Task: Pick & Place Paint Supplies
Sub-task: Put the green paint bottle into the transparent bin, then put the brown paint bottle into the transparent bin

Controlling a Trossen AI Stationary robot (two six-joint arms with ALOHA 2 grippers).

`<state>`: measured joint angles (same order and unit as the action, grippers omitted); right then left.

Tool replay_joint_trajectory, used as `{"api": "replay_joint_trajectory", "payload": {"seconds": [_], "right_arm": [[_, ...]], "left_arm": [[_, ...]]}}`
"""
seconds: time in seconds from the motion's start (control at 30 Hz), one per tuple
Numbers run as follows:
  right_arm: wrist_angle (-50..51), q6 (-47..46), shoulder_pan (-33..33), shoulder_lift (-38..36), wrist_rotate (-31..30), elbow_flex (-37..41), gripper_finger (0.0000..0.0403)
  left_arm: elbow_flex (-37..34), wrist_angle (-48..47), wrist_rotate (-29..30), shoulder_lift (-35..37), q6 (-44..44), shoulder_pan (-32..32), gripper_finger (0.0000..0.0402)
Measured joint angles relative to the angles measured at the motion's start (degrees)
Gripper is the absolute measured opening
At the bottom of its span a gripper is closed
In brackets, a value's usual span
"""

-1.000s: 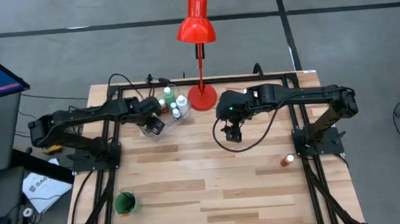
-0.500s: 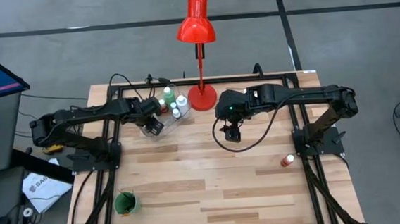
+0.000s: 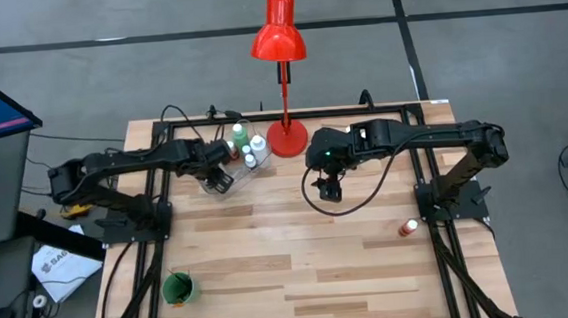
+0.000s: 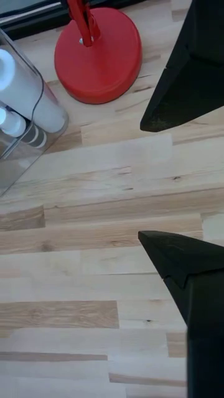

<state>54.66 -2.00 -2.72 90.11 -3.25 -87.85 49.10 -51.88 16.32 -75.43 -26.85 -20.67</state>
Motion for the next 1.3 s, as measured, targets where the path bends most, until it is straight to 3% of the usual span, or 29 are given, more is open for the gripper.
{"api": "replay_joint_trajectory", "payload": {"seconds": [0.23, 0.53, 0.73, 0.97, 1.17, 1.3], "right_arm": [[-0.85, 0.46, 0.0, 0.0, 0.0, 0.0, 0.027], [-0.86, 0.44, 0.0, 0.0, 0.0, 0.0, 0.027], [-0.65, 0.07, -0.09, 0.0, -0.16, 0.0, 0.027], [6.68, -8.6, -3.55, 0.0, -10.66, 0.0, 0.027], [16.78, -18.49, -11.11, -0.41, -11.79, 1.15, 0.027], [16.05, -21.09, -13.73, -5.13, -11.41, 9.33, 0.027]], "left_arm": [[0.0, 0.46, 1.74, -0.84, -0.04, 0.0, 0.0132], [0.0, 0.91, 1.75, -0.84, 0.06, 0.0, 0.0185], [0.0, 1.04, 1.72, -0.84, 0.04, 0.0, 0.0199], [1.89, 1.88, 1.37, 1.18, 0.06, 0.08, 0.02], [6.21, 4.02, 1.26, 7.37, 2.42, 0.09, 0.02], [7.06, 7.58, 1.18, 13.02, 2.58, 0.09, 0.02]]}}
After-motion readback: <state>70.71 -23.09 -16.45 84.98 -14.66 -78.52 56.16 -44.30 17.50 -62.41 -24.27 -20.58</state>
